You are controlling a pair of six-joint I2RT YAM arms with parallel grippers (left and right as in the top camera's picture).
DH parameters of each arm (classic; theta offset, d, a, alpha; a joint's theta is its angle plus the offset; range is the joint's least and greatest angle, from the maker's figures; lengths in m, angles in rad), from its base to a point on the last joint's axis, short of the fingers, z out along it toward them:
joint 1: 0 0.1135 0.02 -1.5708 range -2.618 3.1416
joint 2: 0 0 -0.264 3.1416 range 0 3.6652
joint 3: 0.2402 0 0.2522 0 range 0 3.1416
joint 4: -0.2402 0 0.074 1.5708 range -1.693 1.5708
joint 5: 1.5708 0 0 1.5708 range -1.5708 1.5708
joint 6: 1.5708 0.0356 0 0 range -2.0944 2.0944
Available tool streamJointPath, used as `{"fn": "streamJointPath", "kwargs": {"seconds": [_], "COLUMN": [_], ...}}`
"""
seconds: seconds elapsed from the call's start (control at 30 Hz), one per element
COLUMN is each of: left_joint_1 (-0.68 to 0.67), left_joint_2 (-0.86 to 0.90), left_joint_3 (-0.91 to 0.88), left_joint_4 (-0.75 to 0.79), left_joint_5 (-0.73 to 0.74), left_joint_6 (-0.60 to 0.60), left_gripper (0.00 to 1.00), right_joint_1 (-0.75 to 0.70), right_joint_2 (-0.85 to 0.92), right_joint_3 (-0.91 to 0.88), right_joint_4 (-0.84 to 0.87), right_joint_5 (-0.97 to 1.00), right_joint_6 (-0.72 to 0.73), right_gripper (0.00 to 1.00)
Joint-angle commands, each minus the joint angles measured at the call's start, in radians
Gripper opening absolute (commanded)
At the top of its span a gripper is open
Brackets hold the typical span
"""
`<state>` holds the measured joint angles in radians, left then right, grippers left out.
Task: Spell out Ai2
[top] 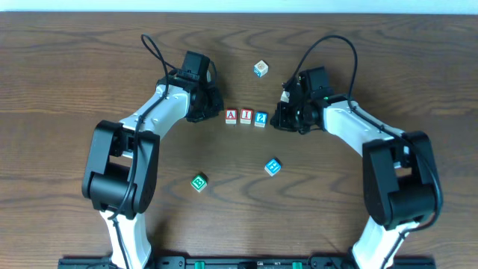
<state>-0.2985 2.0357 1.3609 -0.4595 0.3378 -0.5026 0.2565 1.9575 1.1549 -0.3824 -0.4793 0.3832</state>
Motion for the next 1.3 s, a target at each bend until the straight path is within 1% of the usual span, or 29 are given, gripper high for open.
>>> {"fn": "streamJointPath", "kwargs": {"seconds": [0.0,0.37,0.5,1.0,1.27], "left_joint_1": [-0.005,-0.005,-0.005,-0.005,-0.005], "left_joint_2": [0.03,0.068,0.068,0.068,0.068], "left_joint_3": [-0.006,-0.006,-0.006,-0.006,-0.006], "left_joint_4": [0.009,0.061,0.072,0.076,0.072], "left_joint_5": [0.034,0.082,0.101,0.127,0.127], "left_joint_6": [-0.023,-0.052,-0.067,-0.082,-0.082], "left_gripper": [0.06,0.06,0.06,0.06,0.06], "right_joint_1": [0.006,0.007,0.011,0.035,0.042], "right_joint_2": [0.018,0.018,0.019,0.019,0.019], "right_joint_3": [-0.005,-0.005,-0.005,-0.005,-0.005], "right_joint_4": [0.006,0.045,0.065,0.08,0.079], "right_joint_5": [-0.022,-0.027,-0.069,-0.09,-0.058], "right_joint_6": [0.025,0.032,0.038,0.051,0.05], "right_gripper": [0.01,0.01,0.01,0.01,0.01]}}
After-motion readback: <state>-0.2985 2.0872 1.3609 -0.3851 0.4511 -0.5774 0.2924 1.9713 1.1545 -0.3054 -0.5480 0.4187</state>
